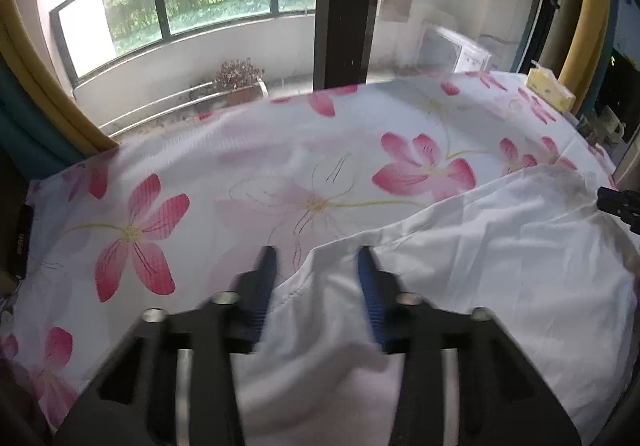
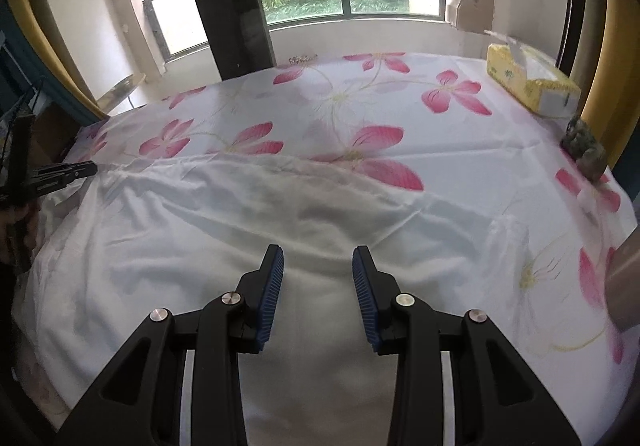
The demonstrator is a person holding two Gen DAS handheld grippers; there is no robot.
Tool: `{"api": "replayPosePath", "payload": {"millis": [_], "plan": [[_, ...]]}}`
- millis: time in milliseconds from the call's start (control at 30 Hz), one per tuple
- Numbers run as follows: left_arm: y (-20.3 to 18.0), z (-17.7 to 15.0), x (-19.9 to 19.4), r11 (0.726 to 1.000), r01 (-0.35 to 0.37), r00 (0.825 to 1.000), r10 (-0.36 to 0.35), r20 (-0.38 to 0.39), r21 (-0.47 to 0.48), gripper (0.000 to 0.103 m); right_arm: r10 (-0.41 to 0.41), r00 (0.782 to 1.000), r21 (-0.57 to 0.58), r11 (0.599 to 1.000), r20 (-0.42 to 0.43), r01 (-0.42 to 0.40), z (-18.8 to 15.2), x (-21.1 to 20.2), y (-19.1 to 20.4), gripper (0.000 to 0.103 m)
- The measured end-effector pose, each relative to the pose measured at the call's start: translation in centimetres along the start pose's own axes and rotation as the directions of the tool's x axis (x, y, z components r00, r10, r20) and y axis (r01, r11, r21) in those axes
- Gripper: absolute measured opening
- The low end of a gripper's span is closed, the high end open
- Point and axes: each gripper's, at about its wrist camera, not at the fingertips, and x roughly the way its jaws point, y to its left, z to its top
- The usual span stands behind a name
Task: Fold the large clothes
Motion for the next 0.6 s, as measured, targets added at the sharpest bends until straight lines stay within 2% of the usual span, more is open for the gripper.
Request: {"api": "replayPosePath", "payload": {"millis": [67,167,300,467,600], "plan": [[-0.6,0.1,-0.4,1.0,0.029,1.0,-0.029,0.002,0.007,0.046,-0.024,1.0,-0.039,0.999,-0.002,0.023,0.8,0.2,-0.3,0.036],[-1.7,0.0,-0.5,0.999,0.029,1.0,-0.029,-0.003,0.032,0.046,-0.054,0.999,-0.144,0.988,-0.002,0.053,2.1,0.6,-0.4,0.035],[-2.1,-0.4,0.0,0.999,0.036,0.999,-0.036,-0.023,0.022,0.046,-0.095,0.995,-0.235,0.969,-0.043,0.082,3.6,2.3,-1.2,0.036],[-1.5,-1.4,-0.1,0.999,0.033,0.998,-0.034,-0.046,-0.022,0.046,-0.04,0.994,-0.278,0.961,-0.105,0.01,4.3,4.9,-1.8,0.035],[-1.0,-2.2,0.1,1.0,0.006,0.997,-0.009,-0.075,-0.03,0.046,0.028,0.996,-0.293,0.955,-0.084,-0.051,4.3,5.2,-1.7,0.035]]}}
